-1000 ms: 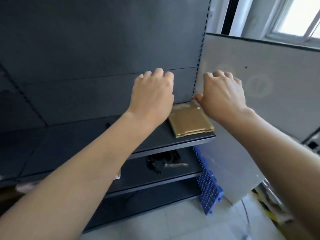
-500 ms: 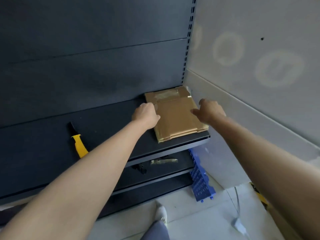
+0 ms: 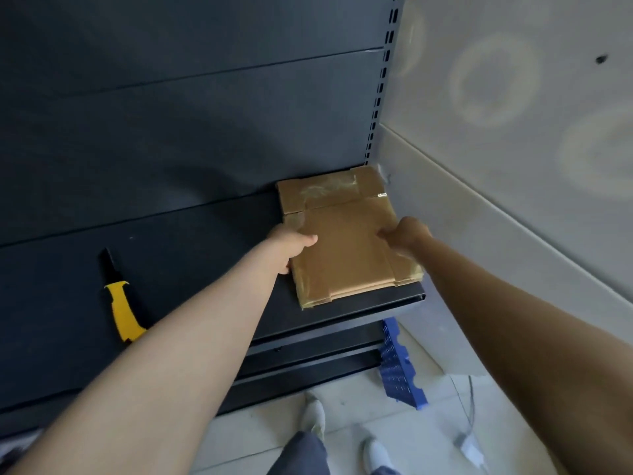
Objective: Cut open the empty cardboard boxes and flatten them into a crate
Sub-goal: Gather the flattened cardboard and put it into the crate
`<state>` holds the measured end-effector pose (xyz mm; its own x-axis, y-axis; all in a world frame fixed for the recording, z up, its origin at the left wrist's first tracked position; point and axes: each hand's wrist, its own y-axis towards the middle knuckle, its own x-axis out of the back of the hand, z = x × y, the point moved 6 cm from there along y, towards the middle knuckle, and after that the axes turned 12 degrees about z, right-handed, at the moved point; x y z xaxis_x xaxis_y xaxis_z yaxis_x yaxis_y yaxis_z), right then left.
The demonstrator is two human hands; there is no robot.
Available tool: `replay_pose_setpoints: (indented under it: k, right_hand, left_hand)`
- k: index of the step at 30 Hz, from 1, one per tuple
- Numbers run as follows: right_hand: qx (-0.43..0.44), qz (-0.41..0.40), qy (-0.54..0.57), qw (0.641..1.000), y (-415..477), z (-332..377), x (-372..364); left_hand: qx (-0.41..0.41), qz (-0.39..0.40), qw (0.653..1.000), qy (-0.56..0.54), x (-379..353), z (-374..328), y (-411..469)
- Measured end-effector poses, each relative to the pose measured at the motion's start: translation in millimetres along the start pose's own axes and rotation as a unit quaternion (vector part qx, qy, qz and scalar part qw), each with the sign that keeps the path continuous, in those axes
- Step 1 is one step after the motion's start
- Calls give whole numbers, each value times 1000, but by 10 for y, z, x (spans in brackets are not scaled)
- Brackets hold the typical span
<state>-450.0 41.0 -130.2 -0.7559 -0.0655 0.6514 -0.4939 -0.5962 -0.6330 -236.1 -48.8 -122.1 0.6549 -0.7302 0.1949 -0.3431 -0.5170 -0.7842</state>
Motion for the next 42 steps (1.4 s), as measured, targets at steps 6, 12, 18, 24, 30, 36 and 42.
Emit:
replay_pose_setpoints:
  k: [6, 12, 18, 24, 30, 36, 42]
  right_hand:
    - [3, 15, 80, 997, 84, -43, 42]
    - [-21, -6, 165, 986, -4, -225, 124]
    - [-13, 32, 291, 956, -214, -380, 100]
    - [56, -57, 232, 969, -503, -183, 283]
    - [167, -124, 147, 967, -1024, 302, 260]
    - [321, -92, 143, 932, -1710, 1076, -76]
    - [435, -31, 136, 889, -2759, 1797, -799]
  left_hand:
    - [-15, -59, 996, -71, -63, 62, 51]
    - [-2, -67, 991, -118, -64, 208, -92]
    - [-16, -102, 979, -178, 20, 363, -416]
    - [-67, -202, 953, -217, 341, 615, -958]
    - [-132, -376, 886, -236, 725, 1048, -1770]
    - [-174, -498, 805, -271, 1136, 1660, -2880]
    - [-204, -593, 721, -295, 1501, 2617, -4252]
